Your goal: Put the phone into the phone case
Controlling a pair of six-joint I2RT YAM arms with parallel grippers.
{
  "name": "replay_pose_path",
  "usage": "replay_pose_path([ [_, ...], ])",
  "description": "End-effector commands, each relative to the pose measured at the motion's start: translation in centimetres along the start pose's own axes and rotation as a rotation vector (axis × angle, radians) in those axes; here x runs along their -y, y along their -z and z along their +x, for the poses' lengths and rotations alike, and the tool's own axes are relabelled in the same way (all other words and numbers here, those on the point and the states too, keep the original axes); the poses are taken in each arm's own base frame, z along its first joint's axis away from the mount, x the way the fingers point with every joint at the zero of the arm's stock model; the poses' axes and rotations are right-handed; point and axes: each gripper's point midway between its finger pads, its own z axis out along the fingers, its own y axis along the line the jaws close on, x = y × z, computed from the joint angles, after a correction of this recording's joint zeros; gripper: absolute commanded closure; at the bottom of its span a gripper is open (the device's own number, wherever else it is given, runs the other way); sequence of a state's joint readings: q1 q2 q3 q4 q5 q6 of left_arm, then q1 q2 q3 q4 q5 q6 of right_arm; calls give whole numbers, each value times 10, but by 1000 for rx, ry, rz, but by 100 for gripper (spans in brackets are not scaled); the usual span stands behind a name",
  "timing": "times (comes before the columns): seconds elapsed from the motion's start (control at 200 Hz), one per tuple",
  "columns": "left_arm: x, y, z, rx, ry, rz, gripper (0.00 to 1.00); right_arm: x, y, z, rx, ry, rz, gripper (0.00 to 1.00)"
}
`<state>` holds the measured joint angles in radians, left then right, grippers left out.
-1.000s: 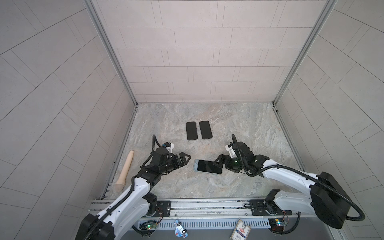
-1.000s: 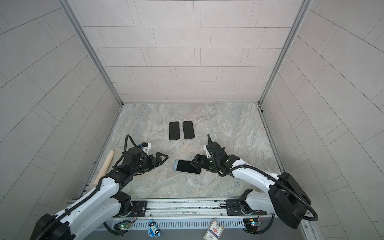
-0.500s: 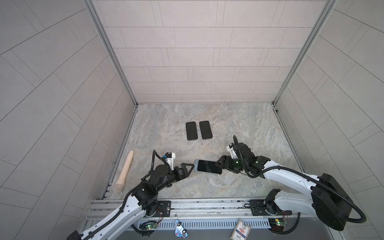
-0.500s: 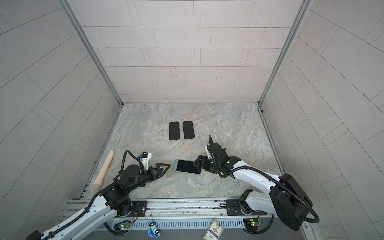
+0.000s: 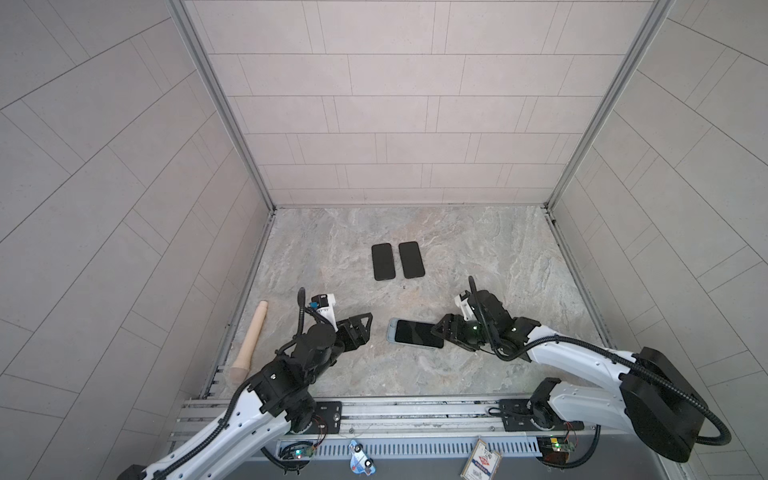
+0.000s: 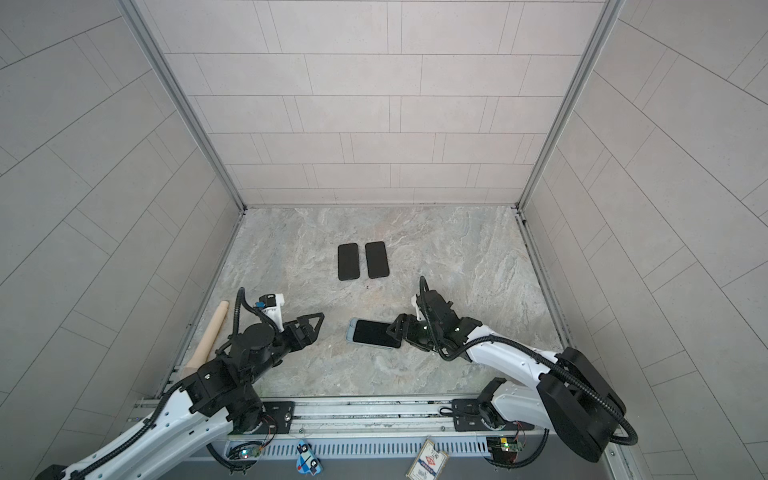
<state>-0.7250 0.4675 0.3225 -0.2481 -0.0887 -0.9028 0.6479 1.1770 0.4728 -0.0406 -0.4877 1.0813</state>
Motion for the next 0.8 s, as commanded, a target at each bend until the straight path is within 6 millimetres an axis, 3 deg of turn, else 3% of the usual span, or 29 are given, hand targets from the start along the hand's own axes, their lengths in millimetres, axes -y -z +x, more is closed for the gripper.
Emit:
replay_pose_path([
  [0.0,19,-21,9,-107,-22,136,19,-11,3,-5,19,5,-28,24],
  [0.205,6,-61,31,-272,56,142,19,-4,0,-5,29,-17,-15,25],
  [0.295,15,-72,33,-322,84,172,27,-6,-4,-7,28,-23,-25,25],
  [0.36,14,-77,36,-350,96,161,32,-4,-7,-8,28,-36,-22,26],
  [0.795,9,-96,60,-507,154,152,37,8,-10,-8,22,-53,42,23],
])
